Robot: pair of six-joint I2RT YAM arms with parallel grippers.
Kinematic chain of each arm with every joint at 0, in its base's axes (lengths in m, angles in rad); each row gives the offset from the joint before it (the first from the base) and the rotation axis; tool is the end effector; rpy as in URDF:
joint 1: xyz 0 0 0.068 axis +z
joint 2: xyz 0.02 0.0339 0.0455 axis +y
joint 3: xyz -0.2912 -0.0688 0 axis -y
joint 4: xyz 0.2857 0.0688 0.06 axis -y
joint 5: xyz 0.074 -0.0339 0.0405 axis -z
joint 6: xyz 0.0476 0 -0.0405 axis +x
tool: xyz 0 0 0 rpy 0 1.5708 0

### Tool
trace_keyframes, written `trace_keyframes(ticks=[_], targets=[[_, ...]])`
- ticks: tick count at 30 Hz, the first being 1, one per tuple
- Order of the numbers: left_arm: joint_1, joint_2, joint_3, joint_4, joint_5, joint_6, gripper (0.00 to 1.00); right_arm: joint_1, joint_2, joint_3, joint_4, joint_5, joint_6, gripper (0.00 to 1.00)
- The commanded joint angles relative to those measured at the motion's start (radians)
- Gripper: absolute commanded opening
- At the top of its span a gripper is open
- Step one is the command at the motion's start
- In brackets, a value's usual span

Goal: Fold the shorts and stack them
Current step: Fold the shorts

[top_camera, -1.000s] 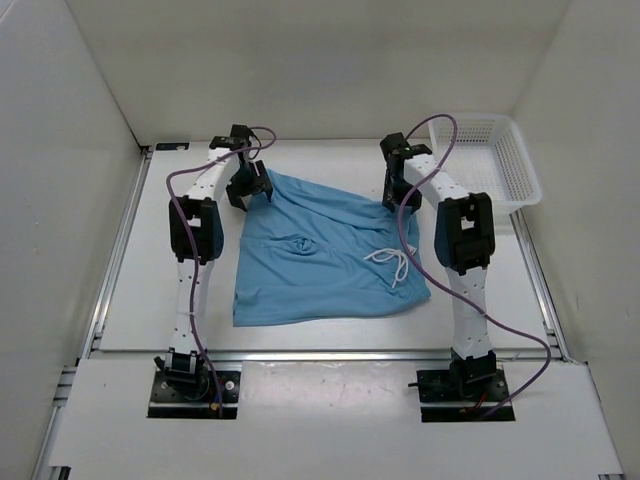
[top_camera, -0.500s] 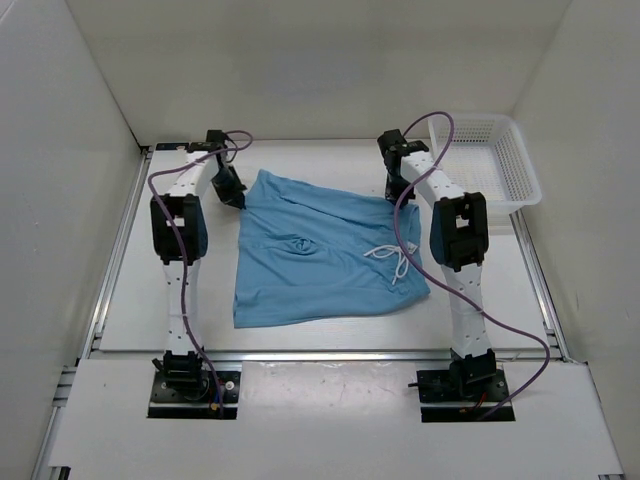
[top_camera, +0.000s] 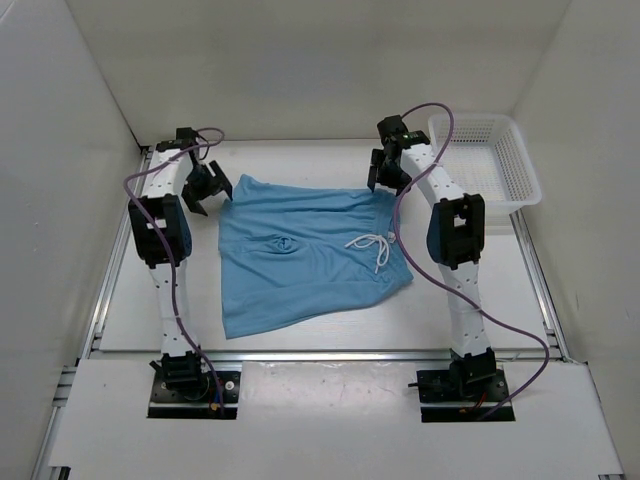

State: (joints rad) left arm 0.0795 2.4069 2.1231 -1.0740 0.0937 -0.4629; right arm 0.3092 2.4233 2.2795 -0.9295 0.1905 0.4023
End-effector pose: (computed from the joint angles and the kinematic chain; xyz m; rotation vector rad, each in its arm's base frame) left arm 0.5514 0.0395 0.1677 -0.7745 2.8404 -0.1955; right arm 0.5631 0.1704 0.2175 0.1848 2.6052 -0.0028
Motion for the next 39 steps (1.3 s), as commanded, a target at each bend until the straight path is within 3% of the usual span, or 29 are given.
trace_keyframes(ticks=[1,3,6,7,8,11,13,16,21,22,24,26,27,29,30,32,33,37,39], targets=[[-0.03,-0.054,0.109,-0.018,-0.02,0.02,0.97,-0.007,0.011,0.07,0.023,-0.04,-0.025,0.75],[-0.044,-0.026,0.179,-0.018,-0.029,0.02,1.0,-0.007,0.002,0.071,0.023,-0.02,-0.025,0.76],[-0.07,0.041,0.298,-0.018,-0.029,0.02,0.89,-0.007,-0.007,0.071,0.023,0.012,-0.004,0.73],[-0.086,0.064,0.326,-0.018,-0.02,0.02,0.85,-0.007,-0.016,0.071,0.023,0.012,-0.003,0.68],[-0.086,0.089,0.357,-0.018,-0.02,0.02,0.84,-0.016,-0.017,0.071,0.023,0.012,-0.003,0.55],[-0.11,0.185,0.461,-0.018,-0.02,0.02,0.86,-0.016,-0.017,0.071,0.023,0.012,-0.003,0.47],[-0.119,0.239,0.504,-0.018,-0.02,0.02,0.91,-0.016,-0.007,0.071,0.012,0.003,-0.013,0.48],[-0.13,0.274,0.521,-0.018,-0.02,0.02,0.96,-0.035,0.002,0.06,0.003,0.003,-0.023,0.71],[-0.159,0.308,0.555,0.031,0.0,0.029,0.96,-0.053,0.031,0.049,-0.006,-0.026,-0.045,0.74],[-0.168,0.319,0.555,0.031,0.011,0.029,0.94,-0.053,0.042,0.049,-0.006,-0.026,-0.045,0.74],[-0.169,0.328,0.564,0.042,0.038,0.029,0.8,-0.053,0.051,0.038,-0.006,-0.037,-0.054,0.72],[-0.169,0.339,0.555,0.051,0.061,0.029,0.59,-0.053,0.062,0.038,-0.006,-0.062,-0.054,0.71],[-0.169,0.339,0.555,0.051,0.061,0.029,0.35,-0.053,0.071,0.028,-0.006,-0.072,-0.054,0.68],[-0.169,0.339,0.545,0.051,0.07,0.029,0.16,-0.053,0.08,0.017,0.003,-0.089,-0.054,0.63],[-0.169,0.339,0.544,0.051,0.07,0.029,0.1,-0.053,0.08,0.017,0.015,-0.089,-0.054,0.53],[-0.169,0.325,0.523,0.06,0.07,0.029,0.1,-0.053,0.08,0.017,0.024,-0.099,-0.054,0.4],[-0.159,0.311,0.523,0.06,0.07,0.029,0.1,-0.053,0.08,0.017,0.024,-0.108,-0.054,0.22],[-0.139,0.259,0.505,0.06,0.07,0.02,0.1,-0.053,0.042,0.017,0.044,-0.118,-0.054,0.0],[-0.116,0.221,0.505,0.069,0.07,0.02,0.1,-0.053,0.017,0.008,0.053,-0.109,-0.054,0.0]])
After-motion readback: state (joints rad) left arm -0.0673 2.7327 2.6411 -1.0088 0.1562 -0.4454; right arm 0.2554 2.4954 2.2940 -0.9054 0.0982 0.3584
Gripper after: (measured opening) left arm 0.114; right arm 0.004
